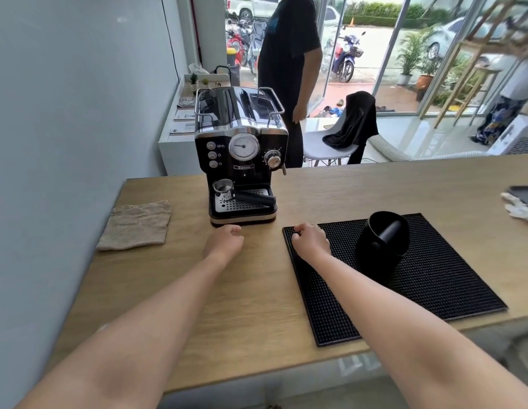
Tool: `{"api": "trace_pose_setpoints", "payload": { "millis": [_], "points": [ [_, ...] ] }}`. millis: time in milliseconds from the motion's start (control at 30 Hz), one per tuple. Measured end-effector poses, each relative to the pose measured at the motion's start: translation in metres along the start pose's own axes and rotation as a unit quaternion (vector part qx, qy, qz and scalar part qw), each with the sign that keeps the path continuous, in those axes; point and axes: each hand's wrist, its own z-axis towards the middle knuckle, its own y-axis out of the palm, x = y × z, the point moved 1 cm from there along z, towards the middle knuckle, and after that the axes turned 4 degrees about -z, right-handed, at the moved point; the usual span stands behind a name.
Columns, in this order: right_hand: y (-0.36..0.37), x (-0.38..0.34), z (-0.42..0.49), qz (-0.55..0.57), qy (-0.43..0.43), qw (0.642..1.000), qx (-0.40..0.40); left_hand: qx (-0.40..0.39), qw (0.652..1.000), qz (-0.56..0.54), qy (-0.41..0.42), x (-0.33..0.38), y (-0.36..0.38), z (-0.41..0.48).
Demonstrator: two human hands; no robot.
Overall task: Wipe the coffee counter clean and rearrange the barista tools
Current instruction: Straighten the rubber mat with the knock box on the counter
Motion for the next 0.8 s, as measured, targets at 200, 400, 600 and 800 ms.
{"api": "trace_pose_setpoints", "payload": {
  "millis": [200, 400, 600, 800],
  "points": [
    [-0.007, 0.024, -0.041, -0.005, 0.011, 1.000, 0.019, -0.024, 0.999, -0.009, 0.028, 0.001, 0.022, -0.037],
    [-0.021, 0.074, -0.101, -0.010, 0.036, 0.999, 0.033, -0.075, 0.996, -0.006, 0.042, 0.002, 0.058, -0.089],
    [-0.043, 0.125, -0.126, -0.023, 0.066, 0.996, 0.053, -0.104, 0.994, -0.005, 0.036, 0.014, 0.087, -0.116],
    [-0.073, 0.180, -0.120, -0.034, 0.086, 0.993, 0.067, -0.107, 0.994, 0.001, 0.016, 0.033, 0.116, -0.123]
  ]
}}
